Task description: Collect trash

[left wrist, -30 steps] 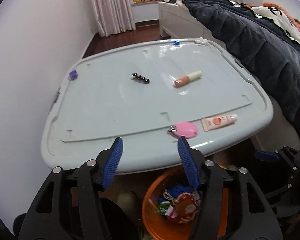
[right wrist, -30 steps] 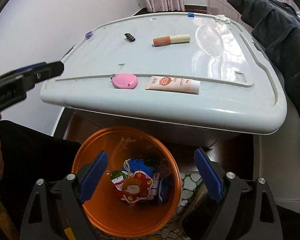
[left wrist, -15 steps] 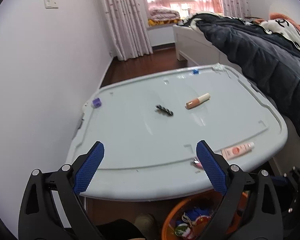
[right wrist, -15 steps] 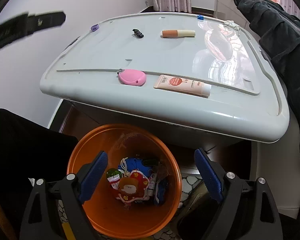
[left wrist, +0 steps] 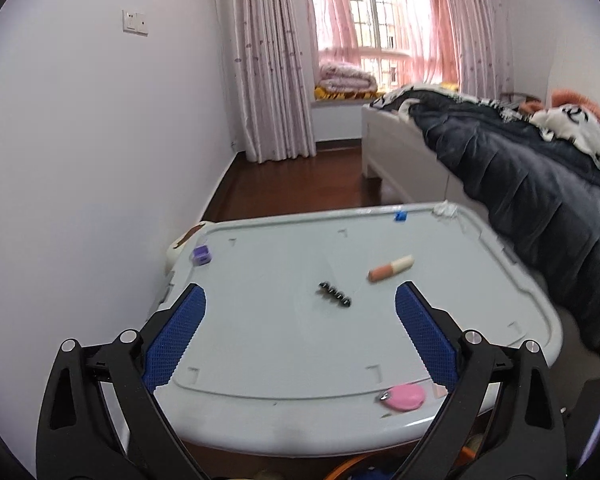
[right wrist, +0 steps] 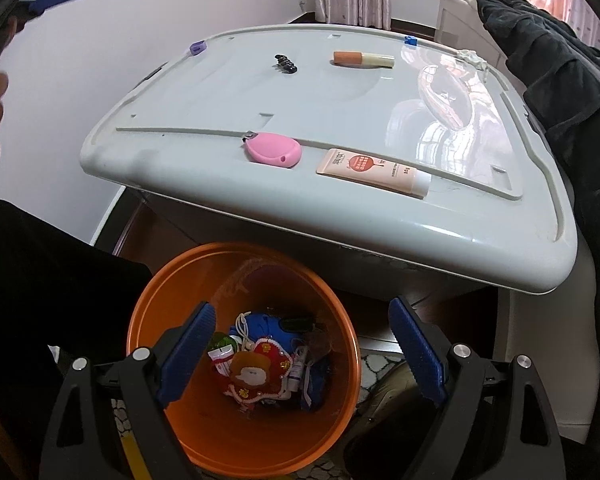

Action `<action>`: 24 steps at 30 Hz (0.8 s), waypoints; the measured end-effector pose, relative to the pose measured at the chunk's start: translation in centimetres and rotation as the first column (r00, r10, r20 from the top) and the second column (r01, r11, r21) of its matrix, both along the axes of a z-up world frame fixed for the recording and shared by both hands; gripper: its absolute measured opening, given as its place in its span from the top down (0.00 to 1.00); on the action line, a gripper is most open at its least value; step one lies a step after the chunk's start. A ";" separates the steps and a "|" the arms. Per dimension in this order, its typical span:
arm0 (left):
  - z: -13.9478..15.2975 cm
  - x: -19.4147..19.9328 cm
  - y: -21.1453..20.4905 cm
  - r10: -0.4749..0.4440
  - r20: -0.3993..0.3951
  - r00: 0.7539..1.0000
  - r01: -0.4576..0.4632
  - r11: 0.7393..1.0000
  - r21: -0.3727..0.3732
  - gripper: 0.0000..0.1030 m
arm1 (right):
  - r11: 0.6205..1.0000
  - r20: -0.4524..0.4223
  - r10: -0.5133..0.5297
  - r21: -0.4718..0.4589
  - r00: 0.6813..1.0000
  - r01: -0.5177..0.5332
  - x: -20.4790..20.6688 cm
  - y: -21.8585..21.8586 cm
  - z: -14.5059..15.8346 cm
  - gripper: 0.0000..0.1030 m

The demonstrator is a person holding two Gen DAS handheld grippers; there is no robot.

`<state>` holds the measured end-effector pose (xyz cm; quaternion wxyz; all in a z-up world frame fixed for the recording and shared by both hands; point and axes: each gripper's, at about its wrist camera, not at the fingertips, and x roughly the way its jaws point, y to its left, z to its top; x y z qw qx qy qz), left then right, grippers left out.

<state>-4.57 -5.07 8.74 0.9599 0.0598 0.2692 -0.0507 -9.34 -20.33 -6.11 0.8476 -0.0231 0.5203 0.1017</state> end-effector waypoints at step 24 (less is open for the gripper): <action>0.0 0.9 -0.4 0.022 -0.016 1.000 -0.021 1.000 0.011 0.09 | 0.999 -0.007 0.025 -0.028 1.000 -0.025 -0.1 0.9 -0.4 0.13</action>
